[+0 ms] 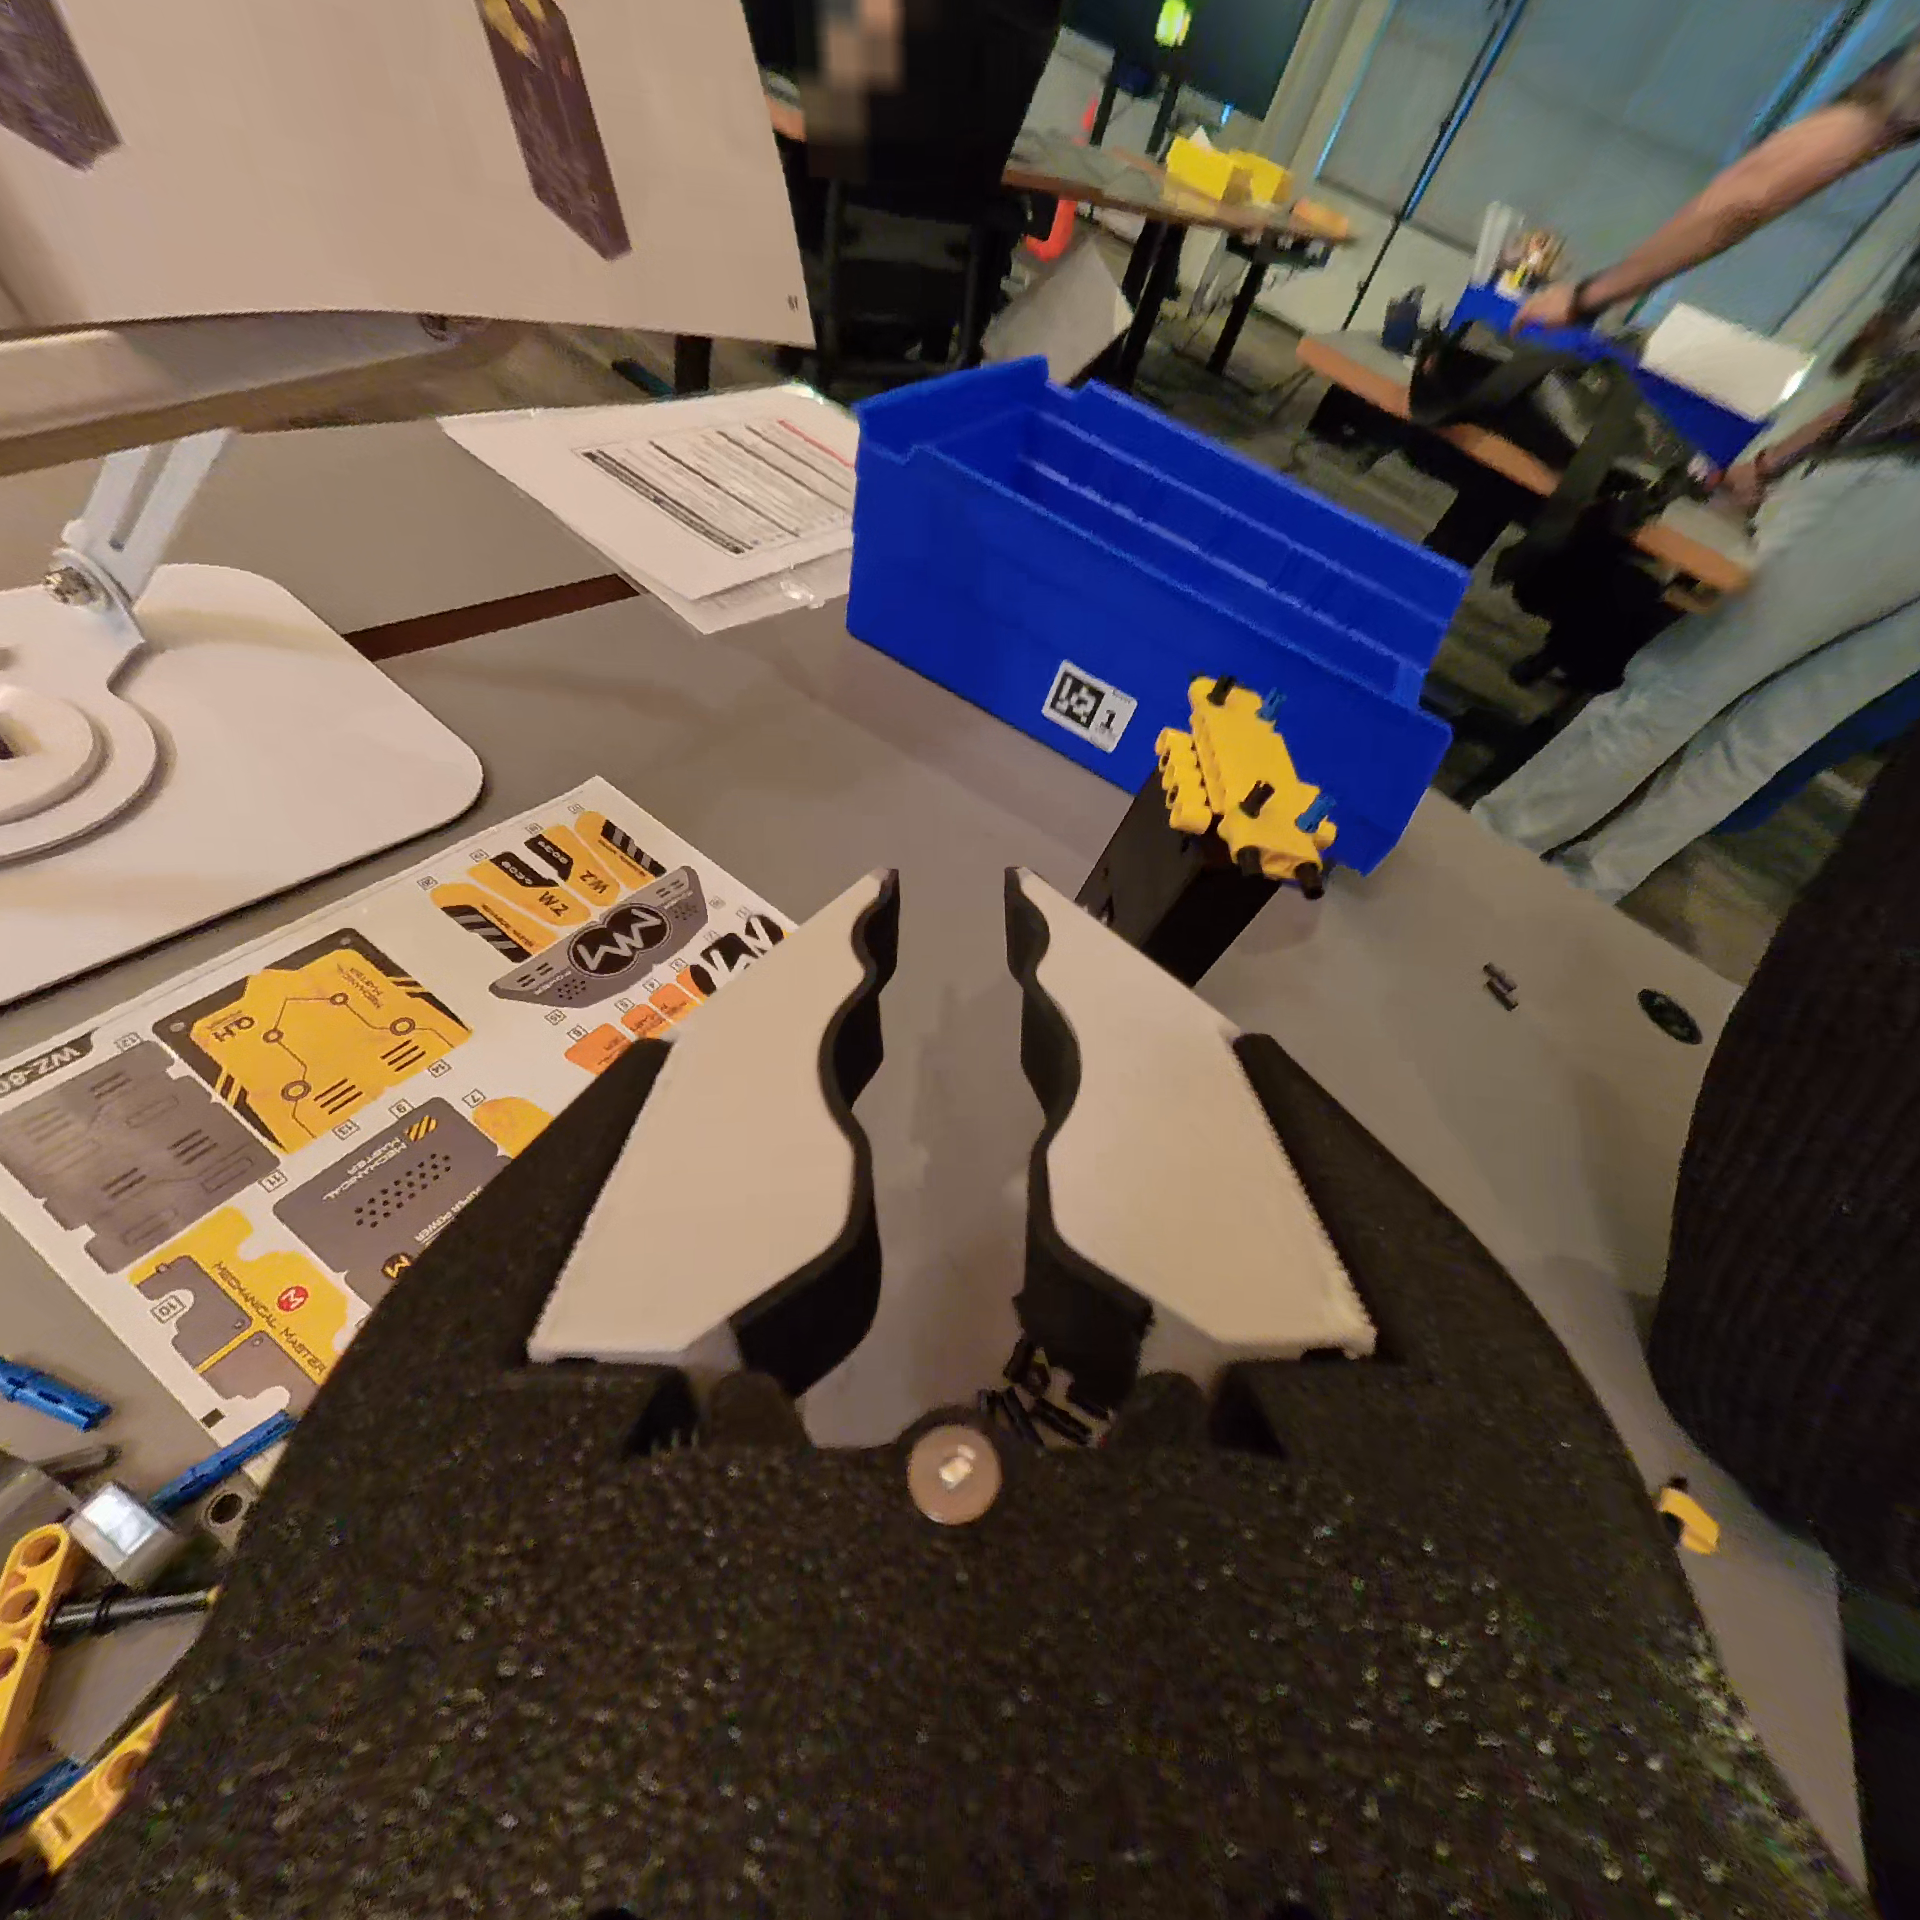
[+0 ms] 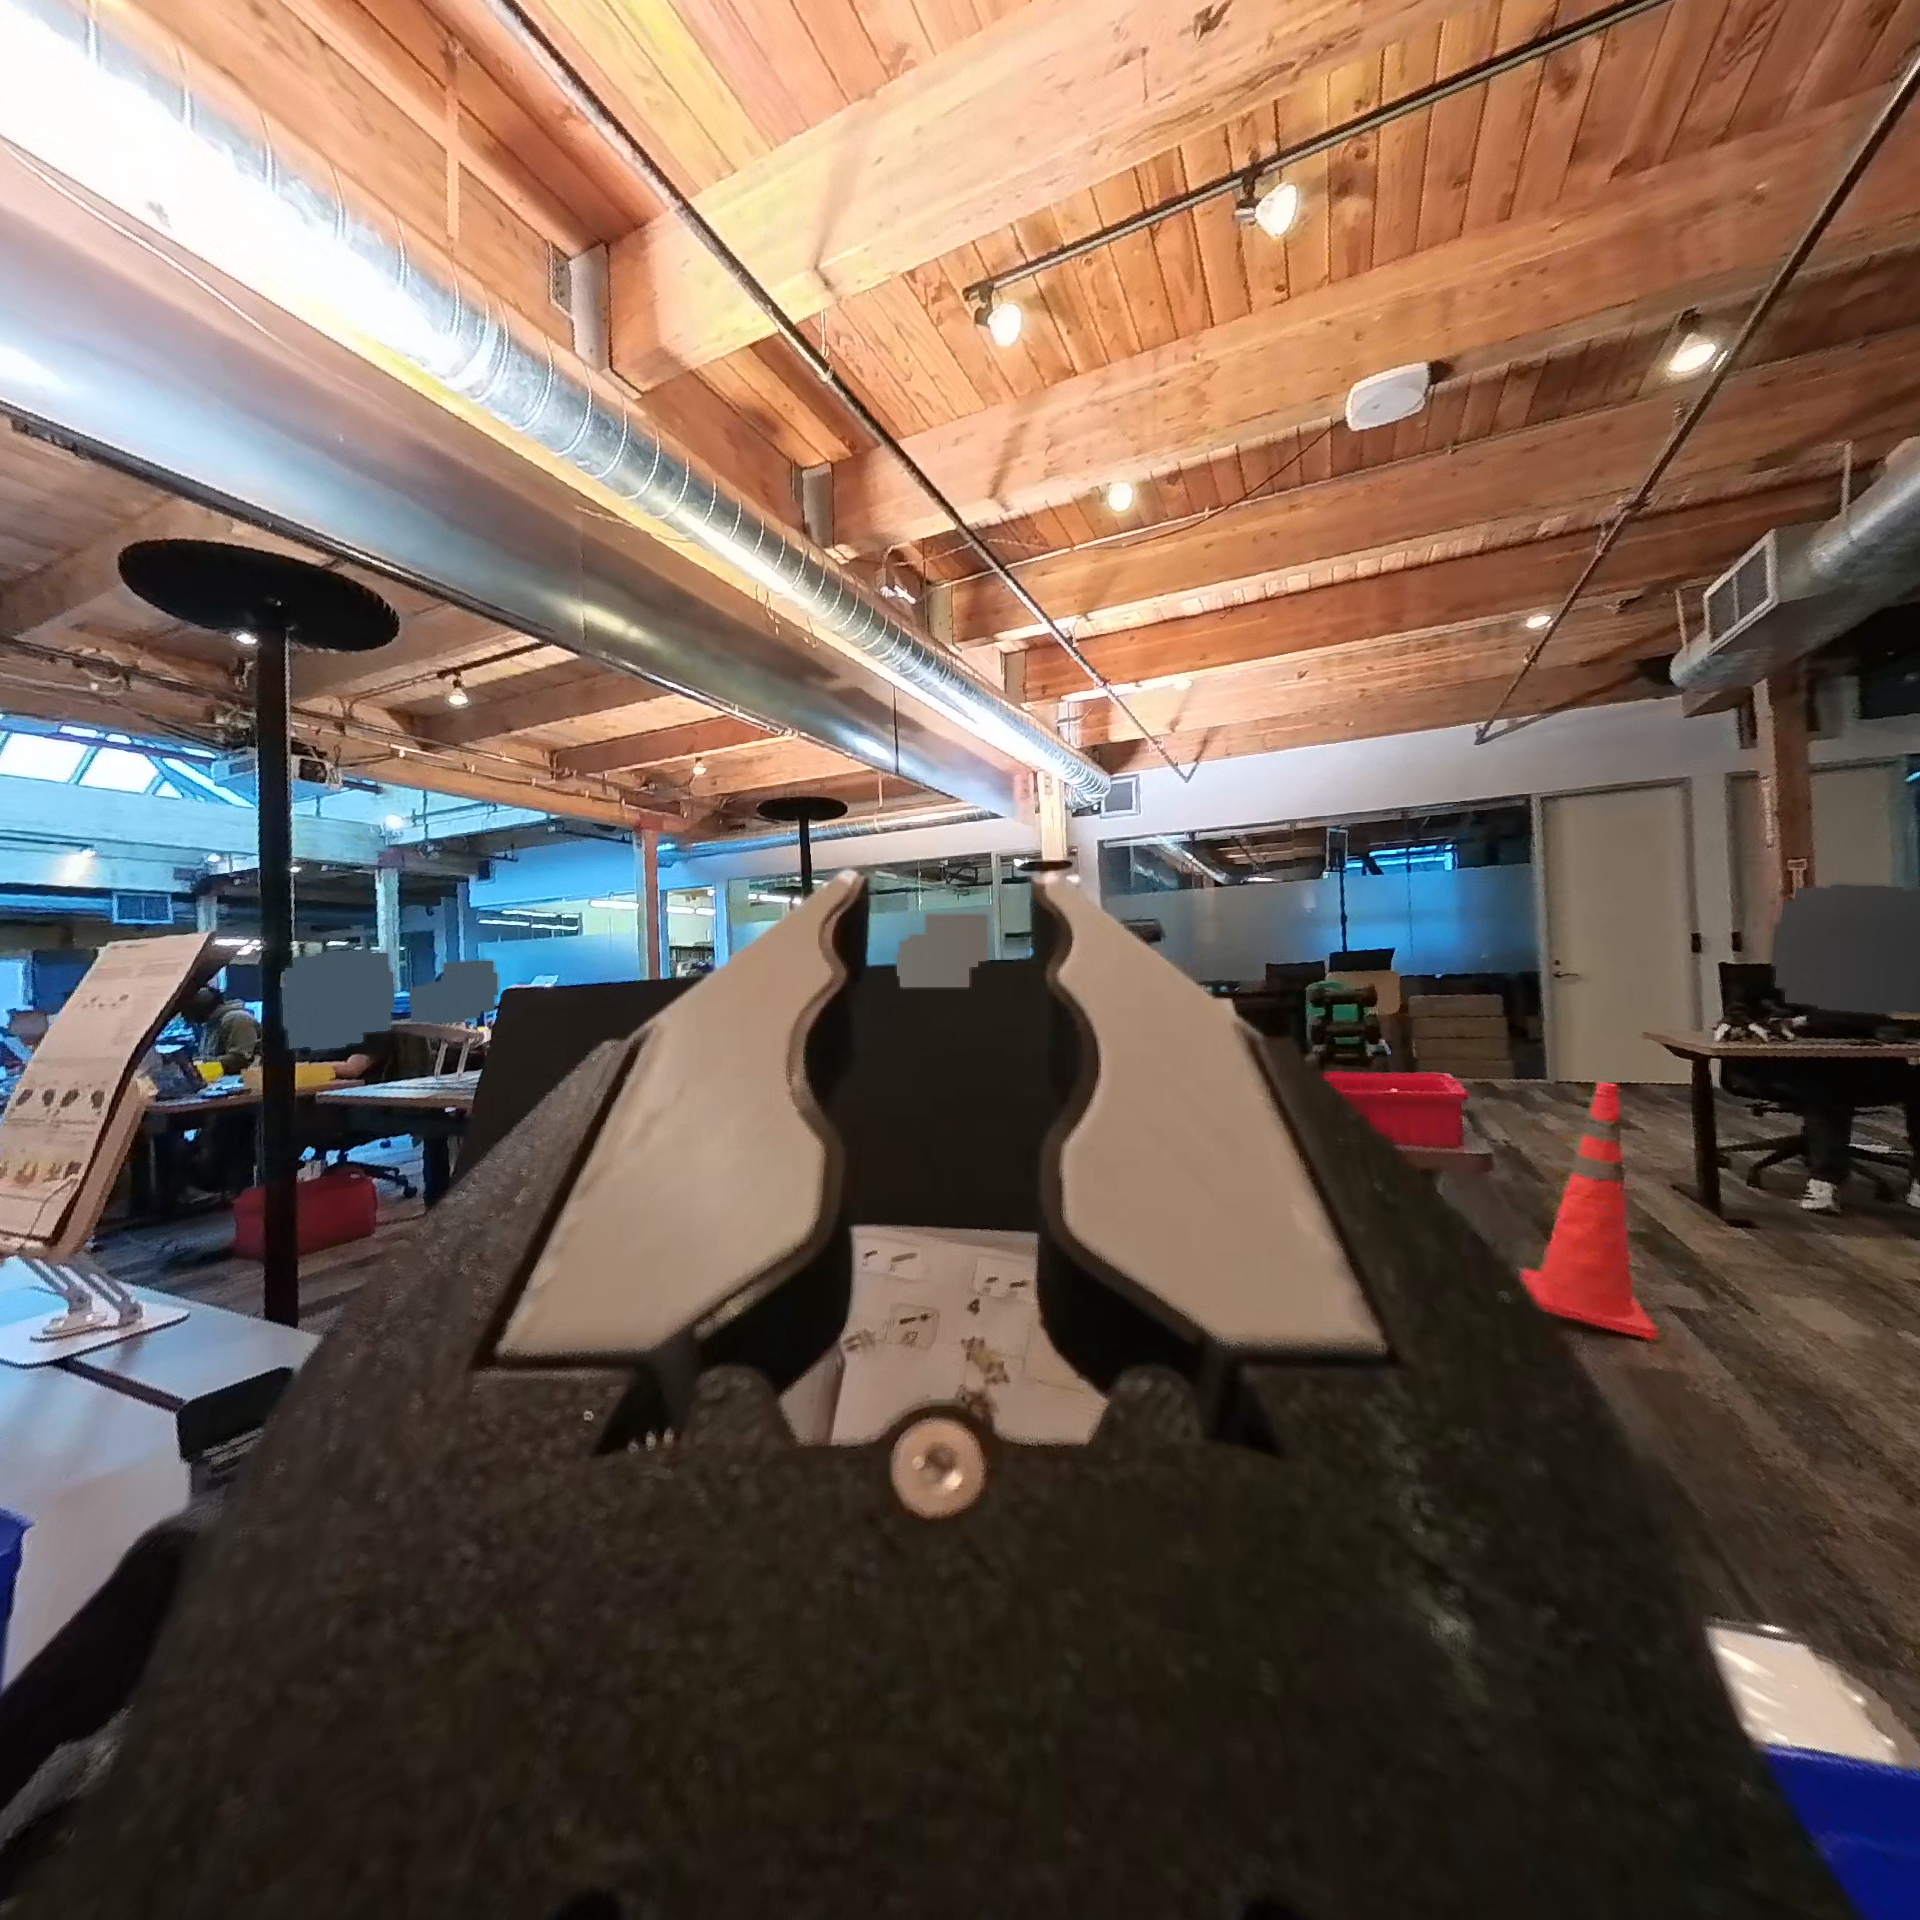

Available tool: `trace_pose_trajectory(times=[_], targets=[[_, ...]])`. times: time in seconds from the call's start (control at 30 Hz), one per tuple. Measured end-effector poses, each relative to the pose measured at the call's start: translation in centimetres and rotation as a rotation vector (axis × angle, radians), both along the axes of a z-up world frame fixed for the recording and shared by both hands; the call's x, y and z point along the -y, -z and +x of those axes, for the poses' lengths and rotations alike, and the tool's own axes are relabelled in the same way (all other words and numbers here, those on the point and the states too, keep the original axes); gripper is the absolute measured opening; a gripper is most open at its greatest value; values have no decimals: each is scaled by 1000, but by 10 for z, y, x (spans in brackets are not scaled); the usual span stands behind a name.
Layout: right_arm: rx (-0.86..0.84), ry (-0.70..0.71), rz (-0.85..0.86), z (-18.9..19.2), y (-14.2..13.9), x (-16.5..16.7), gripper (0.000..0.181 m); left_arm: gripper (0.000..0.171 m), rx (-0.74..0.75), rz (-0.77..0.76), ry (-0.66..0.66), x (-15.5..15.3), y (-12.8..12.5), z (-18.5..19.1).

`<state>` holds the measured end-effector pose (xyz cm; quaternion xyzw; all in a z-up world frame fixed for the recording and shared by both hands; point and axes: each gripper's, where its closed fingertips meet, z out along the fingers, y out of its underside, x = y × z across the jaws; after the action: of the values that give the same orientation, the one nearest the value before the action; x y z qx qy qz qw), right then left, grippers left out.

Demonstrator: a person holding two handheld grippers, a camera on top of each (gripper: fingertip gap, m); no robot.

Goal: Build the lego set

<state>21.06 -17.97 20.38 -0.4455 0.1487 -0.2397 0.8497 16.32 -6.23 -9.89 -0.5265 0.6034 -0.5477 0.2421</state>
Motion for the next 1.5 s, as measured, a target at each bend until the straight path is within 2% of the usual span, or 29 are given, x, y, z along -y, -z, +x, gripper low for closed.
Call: trace_pose_trajectory(times=[0.13, 0.23, 0.37, 0.43, 0.57, 0.7, 0.87, 1.03, 1.17, 1.27, 1.33, 1.5], targets=[[-21, -114, -22, -17, 8, -23, 31, 20, 65, -84, -8, -8, -13, -8], [-44, -222, -86, -40, 27, -59, 31, 20, 96, -140, -26, -15, -22, -19], [-41, -346, -279, -85, 88, -116, 30, 20, 163, -152, -77, -31, -31, -37], [-12, -353, -362, -102, 125, -131, 29, 20, 194, -163, -65, -33, -38, -46], [8, -468, -358, -130, 179, -139, 19, 20, 267, -76, -39, -33, -47, -64], [-59, -479, -422, -133, 216, -146, 19, 23, 270, 51, -137, -51, -41, -70], [-113, -483, -542, -130, 250, -145, 19, 28, 248, 5, -74, -45, -39, -74], [-147, -553, -531, -134, 264, -144, 18, 29, 206, -17, -47, -42, -29, -73], [-127, -585, -489, -137, 255, -139, 18, 29, 175, -59, -43, -45, -21, -70], [-41, -549, -329, -135, 224, -121, 18, 29, 158, -98, -30, -44, -17, -69], [-3, -526, -194, -132, 200, -101, 11, 29, 151, -111, -21, -43, -16, -68], [-44, -512, -63, -115, 176, -74, 10, 29, 149, -115, 3, -35, -13, -67]])
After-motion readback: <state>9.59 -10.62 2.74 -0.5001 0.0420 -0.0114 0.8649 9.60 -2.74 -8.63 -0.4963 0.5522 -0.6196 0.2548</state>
